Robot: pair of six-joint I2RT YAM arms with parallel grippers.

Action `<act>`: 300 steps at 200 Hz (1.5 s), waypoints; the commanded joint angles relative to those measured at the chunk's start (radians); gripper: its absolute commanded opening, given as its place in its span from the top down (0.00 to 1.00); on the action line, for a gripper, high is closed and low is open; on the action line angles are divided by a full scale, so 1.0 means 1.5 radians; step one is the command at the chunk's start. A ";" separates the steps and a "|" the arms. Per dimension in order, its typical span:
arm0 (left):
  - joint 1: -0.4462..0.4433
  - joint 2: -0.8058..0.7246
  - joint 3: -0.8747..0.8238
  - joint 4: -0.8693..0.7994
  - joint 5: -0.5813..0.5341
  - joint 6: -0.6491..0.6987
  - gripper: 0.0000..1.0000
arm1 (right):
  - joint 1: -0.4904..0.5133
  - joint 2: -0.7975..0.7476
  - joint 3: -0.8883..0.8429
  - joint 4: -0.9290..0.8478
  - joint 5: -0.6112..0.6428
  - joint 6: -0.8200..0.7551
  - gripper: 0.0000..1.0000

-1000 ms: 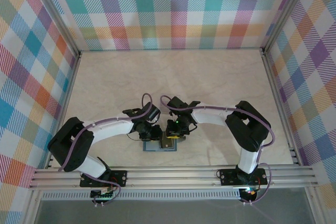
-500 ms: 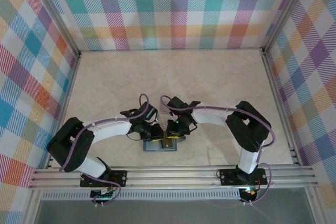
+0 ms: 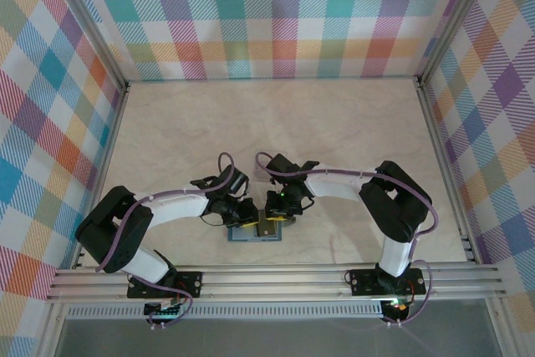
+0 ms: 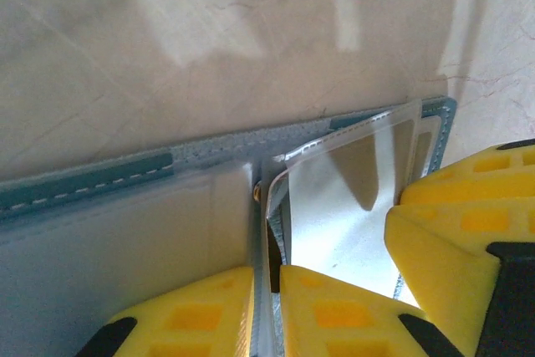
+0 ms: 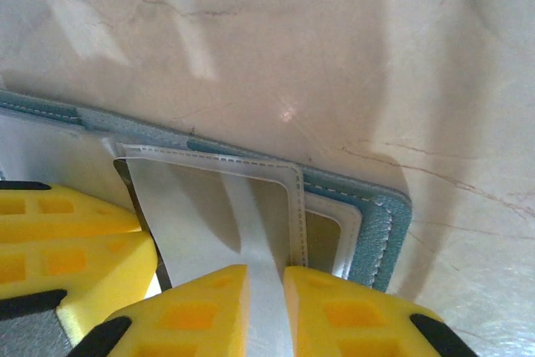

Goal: Take the credit cards out of the card holder

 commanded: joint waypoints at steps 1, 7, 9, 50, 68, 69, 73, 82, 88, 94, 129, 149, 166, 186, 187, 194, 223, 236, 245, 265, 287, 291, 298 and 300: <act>0.004 0.010 -0.026 0.049 0.018 -0.030 0.83 | 0.005 0.012 -0.013 -0.048 0.025 0.000 0.78; 0.004 0.009 -0.028 0.051 0.016 -0.033 0.84 | 0.004 0.013 -0.013 -0.048 0.025 0.000 0.78; 0.004 0.009 -0.029 0.053 0.016 -0.033 0.84 | 0.005 0.012 -0.013 -0.048 0.025 0.000 0.78; 0.012 -0.014 -0.039 0.055 0.013 -0.037 0.90 | 0.005 0.014 -0.013 -0.048 0.026 -0.001 0.78; 0.015 -0.029 -0.036 0.029 -0.001 -0.029 0.92 | 0.005 0.015 -0.013 -0.048 0.026 -0.001 0.78; 0.016 -0.030 -0.036 0.028 -0.003 -0.029 0.91 | 0.005 0.015 -0.013 -0.048 0.026 -0.001 0.78; 0.017 -0.034 -0.036 0.023 -0.006 -0.028 0.92 | 0.004 0.015 -0.013 -0.048 0.026 -0.001 0.78; 0.018 -0.043 -0.035 0.008 -0.013 -0.023 0.92 | 0.005 0.015 -0.014 -0.050 0.027 -0.001 0.78; 0.020 -0.049 -0.034 -0.002 -0.018 -0.020 0.92 | 0.005 0.014 -0.013 -0.049 0.027 -0.002 0.78; 0.021 -0.053 -0.033 -0.010 -0.019 -0.014 0.92 | 0.004 0.015 -0.013 -0.050 0.027 -0.002 0.78; 0.027 -0.073 -0.033 -0.051 -0.023 0.001 0.92 | 0.004 0.014 -0.011 -0.056 0.030 -0.005 0.78; 0.030 -0.085 -0.032 -0.067 -0.027 0.007 0.93 | 0.004 0.015 -0.011 -0.056 0.031 -0.006 0.78; 0.034 -0.101 -0.030 -0.082 -0.032 0.009 0.93 | 0.004 0.014 -0.010 -0.057 0.030 -0.005 0.78; 0.034 -0.116 -0.016 -0.111 -0.040 0.017 0.92 | 0.005 0.014 -0.010 -0.061 0.031 -0.006 0.78; 0.034 -0.117 -0.015 -0.113 -0.041 0.019 0.92 | 0.005 0.014 -0.010 -0.060 0.032 -0.006 0.78; 0.034 -0.122 -0.009 -0.129 -0.048 0.024 0.92 | 0.005 0.014 -0.010 -0.061 0.031 -0.006 0.78; 0.034 -0.131 0.009 -0.171 -0.066 0.042 0.91 | 0.004 0.013 -0.012 -0.061 0.031 -0.006 0.78; 0.034 -0.125 0.015 -0.174 -0.058 0.047 0.91 | 0.004 0.012 -0.011 -0.062 0.030 -0.007 0.78; 0.034 -0.117 0.022 -0.181 -0.054 0.053 0.91 | 0.005 0.012 -0.011 -0.062 0.030 -0.007 0.78; 0.034 -0.109 0.034 -0.190 -0.053 0.060 0.91 | 0.005 0.012 -0.010 -0.063 0.029 -0.007 0.78; 0.034 -0.111 0.054 -0.216 -0.071 0.072 0.91 | 0.004 0.013 -0.010 -0.063 0.029 -0.007 0.78; 0.034 -0.110 0.057 -0.222 -0.074 0.073 0.91 | 0.005 0.013 -0.009 -0.063 0.028 -0.007 0.78; 0.034 -0.112 0.063 -0.230 -0.079 0.077 0.91 | 0.004 0.014 -0.010 -0.063 0.028 -0.007 0.78; 0.034 -0.112 0.063 -0.233 -0.080 0.078 0.90 | 0.004 0.013 -0.009 -0.063 0.028 -0.007 0.78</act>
